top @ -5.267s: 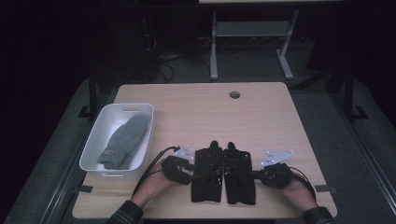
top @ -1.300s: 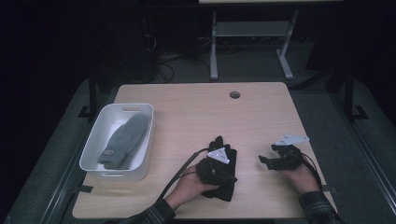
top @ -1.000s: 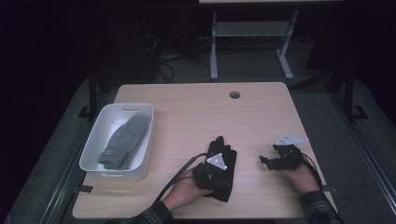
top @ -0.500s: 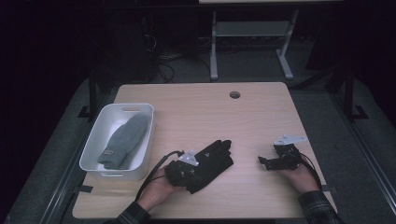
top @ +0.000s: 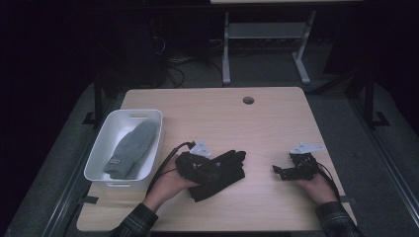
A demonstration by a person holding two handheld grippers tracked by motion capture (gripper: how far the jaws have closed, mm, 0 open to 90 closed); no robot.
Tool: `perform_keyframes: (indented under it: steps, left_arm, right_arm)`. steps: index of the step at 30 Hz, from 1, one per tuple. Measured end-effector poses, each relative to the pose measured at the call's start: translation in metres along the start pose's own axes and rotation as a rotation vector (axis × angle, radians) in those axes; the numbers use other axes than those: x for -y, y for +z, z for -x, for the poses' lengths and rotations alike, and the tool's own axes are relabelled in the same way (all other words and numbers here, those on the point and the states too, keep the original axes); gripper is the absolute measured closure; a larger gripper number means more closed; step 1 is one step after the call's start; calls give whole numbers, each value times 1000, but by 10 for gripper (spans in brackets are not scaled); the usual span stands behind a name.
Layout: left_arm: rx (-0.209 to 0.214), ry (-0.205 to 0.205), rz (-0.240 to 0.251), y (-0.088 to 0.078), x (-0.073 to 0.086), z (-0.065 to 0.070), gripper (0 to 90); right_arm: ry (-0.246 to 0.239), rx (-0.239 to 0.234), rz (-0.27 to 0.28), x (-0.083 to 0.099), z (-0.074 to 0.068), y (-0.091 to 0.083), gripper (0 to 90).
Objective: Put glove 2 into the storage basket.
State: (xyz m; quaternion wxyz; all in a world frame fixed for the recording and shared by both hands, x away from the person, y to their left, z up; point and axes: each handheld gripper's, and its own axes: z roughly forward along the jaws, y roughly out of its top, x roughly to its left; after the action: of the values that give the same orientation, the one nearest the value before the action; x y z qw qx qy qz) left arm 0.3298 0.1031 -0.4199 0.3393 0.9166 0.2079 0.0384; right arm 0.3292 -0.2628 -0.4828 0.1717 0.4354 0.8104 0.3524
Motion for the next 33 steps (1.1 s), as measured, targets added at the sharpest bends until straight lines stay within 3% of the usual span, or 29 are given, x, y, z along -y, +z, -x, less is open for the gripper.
perform_keyframes:
  steps: [4, 6, 12, 17, 20, 24, 27, 29, 33]
  left_arm:
    - [-8, 11, -21, 15, -2, -5, 174]
    - [-33, 9, -40, 22, -1, -5, 148]
    - [-51, 37, -88, 36, 5, -8, 125]
    - [-39, 44, -93, 40, 8, -8, 130]
    - [-4, 4, -84, 43, 10, -10, 144]
    - [39, 32, -82, 41, 10, -9, 258]
    - [108, 54, -89, 38, 8, -5, 521]
    - [130, 27, -93, 38, 8, -5, 625]
    - [147, -19, -95, 36, 7, -7, 678]
  right_arm:
    - [0, 0, 0, 0, 0, 0, 120]
    - [-1, 0, 1, 0, 0, 0, 120]
    - [-1, 0, -1, 0, 0, 0, 120]
    - [0, -1, -3, 0, -1, 0, 120]
    - [4, 0, -2, 0, -1, 0, 120]
    - [6, -2, 1, 0, -2, 0, 121]
    - [5, -5, 2, 0, -3, 1, 120]
    - [2, -8, 1, 0, -3, 0, 121]
    - [1, -9, 1, 0, -3, 0, 120]
